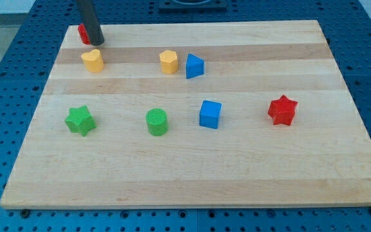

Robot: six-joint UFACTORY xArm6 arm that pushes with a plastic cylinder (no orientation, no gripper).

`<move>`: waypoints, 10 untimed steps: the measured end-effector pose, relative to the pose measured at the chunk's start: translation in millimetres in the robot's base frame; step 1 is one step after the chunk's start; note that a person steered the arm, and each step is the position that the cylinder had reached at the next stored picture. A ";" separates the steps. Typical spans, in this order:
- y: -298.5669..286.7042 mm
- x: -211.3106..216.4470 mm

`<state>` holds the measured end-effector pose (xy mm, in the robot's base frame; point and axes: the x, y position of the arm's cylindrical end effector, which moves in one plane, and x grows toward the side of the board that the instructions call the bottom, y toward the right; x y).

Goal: Push the blue cube to the top center

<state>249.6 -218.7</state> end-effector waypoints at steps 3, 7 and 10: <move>24.9 33.9; 440.8 50.6; 450.7 277.5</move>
<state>527.0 232.0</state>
